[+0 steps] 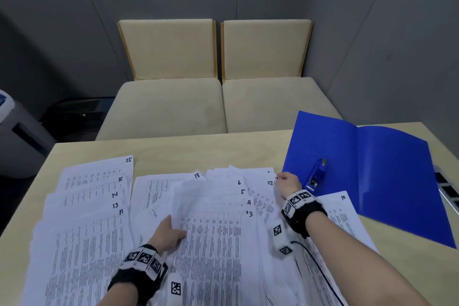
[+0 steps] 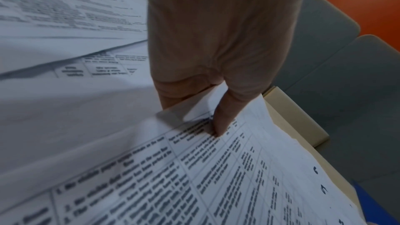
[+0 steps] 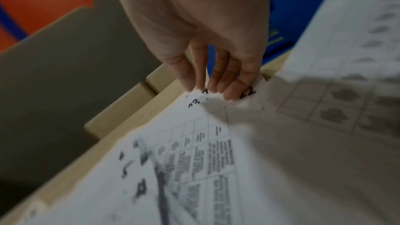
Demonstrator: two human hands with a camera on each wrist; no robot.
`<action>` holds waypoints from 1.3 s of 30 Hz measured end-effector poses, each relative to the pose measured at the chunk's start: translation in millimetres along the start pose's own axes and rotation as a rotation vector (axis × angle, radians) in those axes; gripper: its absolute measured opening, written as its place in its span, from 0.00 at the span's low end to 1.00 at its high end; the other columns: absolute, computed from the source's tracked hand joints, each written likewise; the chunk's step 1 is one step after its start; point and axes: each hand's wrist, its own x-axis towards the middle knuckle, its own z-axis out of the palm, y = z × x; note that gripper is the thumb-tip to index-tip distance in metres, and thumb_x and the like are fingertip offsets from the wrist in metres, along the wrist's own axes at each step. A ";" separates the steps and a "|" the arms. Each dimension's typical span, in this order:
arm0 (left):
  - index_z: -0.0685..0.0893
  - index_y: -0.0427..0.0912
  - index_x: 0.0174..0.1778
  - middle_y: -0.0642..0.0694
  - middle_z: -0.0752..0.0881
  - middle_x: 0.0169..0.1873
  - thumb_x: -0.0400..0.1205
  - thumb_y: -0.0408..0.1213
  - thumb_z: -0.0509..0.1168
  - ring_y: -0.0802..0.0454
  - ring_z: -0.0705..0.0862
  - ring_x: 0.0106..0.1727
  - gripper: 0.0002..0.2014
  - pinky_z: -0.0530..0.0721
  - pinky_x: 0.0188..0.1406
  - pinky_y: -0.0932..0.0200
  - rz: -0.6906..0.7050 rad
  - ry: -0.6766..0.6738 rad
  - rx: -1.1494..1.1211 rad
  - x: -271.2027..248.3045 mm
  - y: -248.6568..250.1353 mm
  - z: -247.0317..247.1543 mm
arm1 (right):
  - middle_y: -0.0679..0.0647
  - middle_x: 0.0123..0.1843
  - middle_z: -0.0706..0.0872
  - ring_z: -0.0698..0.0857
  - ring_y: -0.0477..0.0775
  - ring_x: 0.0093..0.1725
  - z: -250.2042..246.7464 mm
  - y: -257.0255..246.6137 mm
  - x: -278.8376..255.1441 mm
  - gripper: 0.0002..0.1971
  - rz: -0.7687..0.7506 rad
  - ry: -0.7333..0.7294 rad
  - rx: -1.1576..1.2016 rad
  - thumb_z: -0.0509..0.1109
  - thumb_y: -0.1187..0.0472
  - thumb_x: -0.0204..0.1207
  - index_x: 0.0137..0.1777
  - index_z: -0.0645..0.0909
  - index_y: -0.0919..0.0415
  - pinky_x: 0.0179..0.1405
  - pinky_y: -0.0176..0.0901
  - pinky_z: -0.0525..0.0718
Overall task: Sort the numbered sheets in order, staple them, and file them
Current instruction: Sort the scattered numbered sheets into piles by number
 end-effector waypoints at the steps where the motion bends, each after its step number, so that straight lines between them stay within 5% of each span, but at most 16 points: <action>1: 0.74 0.34 0.59 0.35 0.84 0.51 0.76 0.32 0.69 0.38 0.84 0.53 0.17 0.83 0.57 0.40 -0.007 -0.001 -0.007 0.2 -0.7 -0.2 | 0.61 0.65 0.79 0.79 0.67 0.62 2.4 -1.7 0.5 0.15 -0.001 -0.046 -0.056 0.60 0.66 0.75 0.55 0.86 0.57 0.60 0.53 0.81; 3: 0.74 0.34 0.58 0.35 0.84 0.51 0.76 0.32 0.69 0.39 0.85 0.53 0.16 0.83 0.58 0.39 -0.019 -0.003 -0.020 2.6 -2.0 -1.0 | 0.60 0.55 0.73 0.75 0.65 0.52 7.7 -4.5 -3.2 0.09 -0.007 -0.090 -0.235 0.62 0.64 0.72 0.36 0.81 0.51 0.38 0.50 0.77; 4: 0.74 0.35 0.57 0.35 0.85 0.51 0.76 0.32 0.69 0.39 0.85 0.52 0.16 0.83 0.58 0.38 -0.021 -0.004 -0.025 4.1 -2.9 -1.0 | 0.59 0.53 0.71 0.74 0.64 0.52 11.1 -4.3 -7.5 0.08 -0.014 -0.089 -0.300 0.62 0.64 0.71 0.36 0.80 0.52 0.36 0.47 0.75; 7: 0.75 0.35 0.58 0.35 0.85 0.52 0.76 0.33 0.70 0.38 0.85 0.52 0.17 0.84 0.57 0.40 -0.028 -0.007 -0.032 4.6 -2.1 -0.7 | 0.56 0.64 0.74 0.73 0.61 0.68 22.7 7.7 -27.6 0.14 -0.139 -0.002 -0.400 0.61 0.61 0.77 0.61 0.80 0.54 0.62 0.52 0.73; 12: 0.75 0.35 0.55 0.34 0.86 0.47 0.76 0.31 0.69 0.38 0.86 0.48 0.14 0.86 0.53 0.41 -0.017 0.000 -0.038 5.4 -3.1 1.3 | 0.45 0.61 0.78 0.71 0.49 0.66 30.9 24.4 -61.9 0.17 -0.327 0.025 -0.370 0.54 0.44 0.82 0.61 0.79 0.47 0.70 0.53 0.57; 15: 0.75 0.34 0.55 0.32 0.86 0.46 0.77 0.30 0.69 0.39 0.85 0.43 0.13 0.86 0.49 0.40 -0.016 -0.003 -0.038 5.4 -2.7 2.8 | 0.55 0.58 0.84 0.76 0.55 0.57 23.6 18.0 -51.7 0.20 -0.112 0.060 -0.247 0.48 0.51 0.85 0.56 0.81 0.55 0.68 0.54 0.59; 18: 0.75 0.32 0.58 0.31 0.85 0.52 0.77 0.30 0.69 0.36 0.85 0.50 0.16 0.84 0.55 0.39 -0.011 0.005 -0.034 7.1 -3.7 4.9 | 0.62 0.62 0.81 0.79 0.62 0.54 10.6 9.2 -26.8 0.12 0.124 0.153 -0.015 0.59 0.60 0.79 0.59 0.77 0.59 0.63 0.50 0.70; 20: 0.73 0.31 0.62 0.28 0.82 0.58 0.77 0.31 0.70 0.32 0.83 0.56 0.20 0.80 0.60 0.37 -0.012 0.011 -0.013 7.1 -3.6 4.6 | 0.66 0.66 0.76 0.80 0.67 0.56 4.3 3.2 -17.5 0.18 0.246 0.150 0.021 0.64 0.64 0.74 0.64 0.73 0.62 0.58 0.51 0.78; 22: 0.72 0.30 0.64 0.26 0.82 0.58 0.77 0.31 0.69 0.34 0.83 0.52 0.22 0.81 0.58 0.37 -0.016 0.015 -0.020 6.9 -3.4 5.0 | 0.67 0.57 0.79 0.80 0.65 0.49 -0.3 -2.3 -13.0 0.14 0.270 0.085 -0.037 0.66 0.65 0.72 0.57 0.74 0.67 0.46 0.46 0.78; 24: 0.73 0.30 0.61 0.30 0.84 0.46 0.77 0.29 0.68 0.41 0.83 0.40 0.18 0.84 0.42 0.45 -0.014 0.011 -0.039 3.2 -0.4 5.4 | 0.64 0.49 0.81 0.81 0.64 0.50 -2.1 -5.4 -9.7 0.10 0.223 0.031 -0.080 0.67 0.66 0.74 0.53 0.75 0.69 0.44 0.46 0.76; 27: 0.74 0.30 0.55 0.34 0.83 0.36 0.77 0.28 0.67 0.45 0.81 0.30 0.13 0.80 0.29 0.54 -0.015 0.010 -0.073 -0.5 2.5 5.2 | 0.65 0.54 0.84 0.83 0.64 0.58 -1.5 -4.9 -8.7 0.11 0.126 -0.066 -0.150 0.64 0.63 0.78 0.55 0.83 0.67 0.49 0.43 0.76; 31: 0.73 0.33 0.56 0.34 0.82 0.35 0.77 0.27 0.66 0.45 0.80 0.30 0.14 0.79 0.30 0.53 -0.018 -0.009 -0.109 -4.8 4.3 4.8 | 0.52 0.50 0.86 0.82 0.61 0.57 1.3 6.0 -17.3 0.06 -0.007 0.029 -0.204 0.65 0.58 0.74 0.36 0.79 0.50 0.65 0.54 0.76; 33: 0.72 0.31 0.60 0.35 0.83 0.36 0.77 0.27 0.66 0.45 0.79 0.30 0.17 0.79 0.29 0.53 -0.018 -0.002 -0.114 -7.0 4.6 5.1 | 0.48 0.43 0.82 0.80 0.57 0.54 2.7 6.6 -21.0 0.05 -0.041 0.071 -0.214 0.66 0.57 0.75 0.39 0.75 0.51 0.68 0.54 0.68; 36: 0.69 0.31 0.66 0.34 0.85 0.44 0.78 0.28 0.66 0.44 0.82 0.34 0.21 0.81 0.27 0.56 -0.004 0.026 -0.107 -10.2 4.8 6.6 | 0.47 0.38 0.78 0.79 0.57 0.52 -4.0 -0.6 -33.7 0.07 -0.104 0.100 -0.252 0.69 0.59 0.74 0.43 0.71 0.50 0.58 0.50 0.63; 39: 0.72 0.32 0.62 0.35 0.84 0.47 0.78 0.28 0.66 0.45 0.83 0.39 0.18 0.82 0.36 0.55 0.030 0.048 -0.095 -14.3 7.5 7.4 | 0.49 0.26 0.70 0.78 0.63 0.43 -18.0 -16.3 -45.8 0.17 -0.266 0.221 -0.299 0.64 0.60 0.78 0.29 0.63 0.55 0.52 0.50 0.64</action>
